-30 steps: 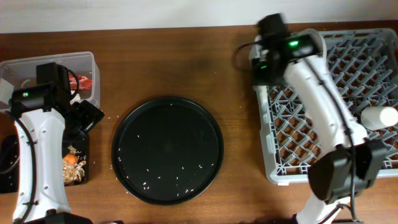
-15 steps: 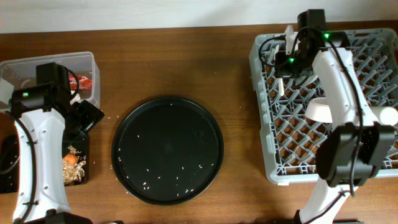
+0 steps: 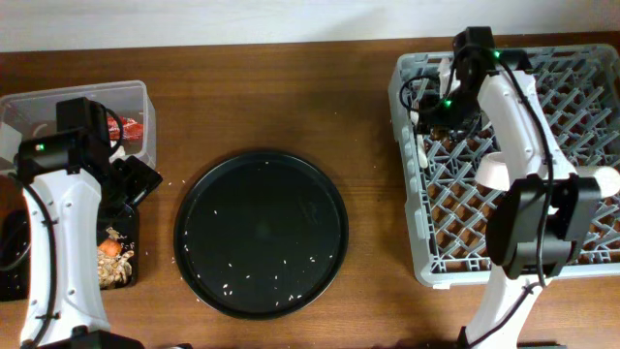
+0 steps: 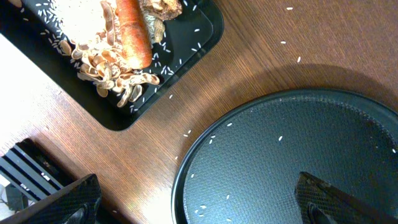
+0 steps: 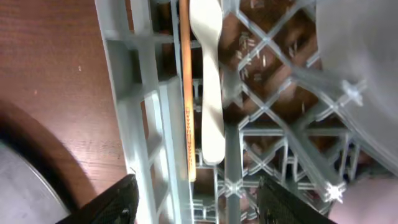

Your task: Sort waste into correct bins and load items into the dishwasher rack

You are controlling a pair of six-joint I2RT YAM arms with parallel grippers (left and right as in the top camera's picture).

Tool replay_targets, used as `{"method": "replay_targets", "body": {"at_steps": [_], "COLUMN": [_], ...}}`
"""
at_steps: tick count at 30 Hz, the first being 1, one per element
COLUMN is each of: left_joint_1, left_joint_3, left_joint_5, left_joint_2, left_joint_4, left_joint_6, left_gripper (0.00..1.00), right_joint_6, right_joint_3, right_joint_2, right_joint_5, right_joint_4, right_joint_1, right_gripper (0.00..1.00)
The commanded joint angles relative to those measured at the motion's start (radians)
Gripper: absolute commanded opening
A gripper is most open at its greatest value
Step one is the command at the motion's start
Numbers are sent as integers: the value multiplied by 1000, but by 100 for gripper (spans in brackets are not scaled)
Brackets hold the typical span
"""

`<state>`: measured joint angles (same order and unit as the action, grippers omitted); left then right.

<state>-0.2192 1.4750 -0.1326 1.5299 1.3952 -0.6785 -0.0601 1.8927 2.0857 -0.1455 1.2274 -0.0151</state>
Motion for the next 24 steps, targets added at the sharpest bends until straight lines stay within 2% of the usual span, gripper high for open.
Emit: {"method": "replay_targets", "body": {"at_steps": [1,7,11,14,15,16,20,24], "left_joint_1": [-5,-5,-5,-5,-5,-5,-5,-5], "left_joint_3": [-1,-1,-1,-1,-1,-1,-1,-1], "left_joint_5": [-14,-14,-14,-14,-14,-14,-14,-14], "left_joint_2": [4,4,4,4,4,4,4,4], "left_joint_4": [2,2,2,2,2,2,2,2], "left_joint_6": [-10,-10,-10,-10,-10,-10,-10,-10], "left_gripper": [99,99,99,99,99,99,99,99], "right_joint_6": [-54,-172,-228,-338,-398,-427,-433,-463], "right_joint_3": [38,20,-68,-212,-304,-363,-617,-738], "right_joint_2": [-138,-410,-593,-750,-819,-857,-985,-974], "right_joint_5": [-13,-1,9,127,173,189,183,50], "right_joint_4": [98,360,404,403,381,359,256,248], "right_joint_1": [3,23,93,171,201,215,229,229], "right_gripper": [58,52,54,57,61,99,99,99]}}
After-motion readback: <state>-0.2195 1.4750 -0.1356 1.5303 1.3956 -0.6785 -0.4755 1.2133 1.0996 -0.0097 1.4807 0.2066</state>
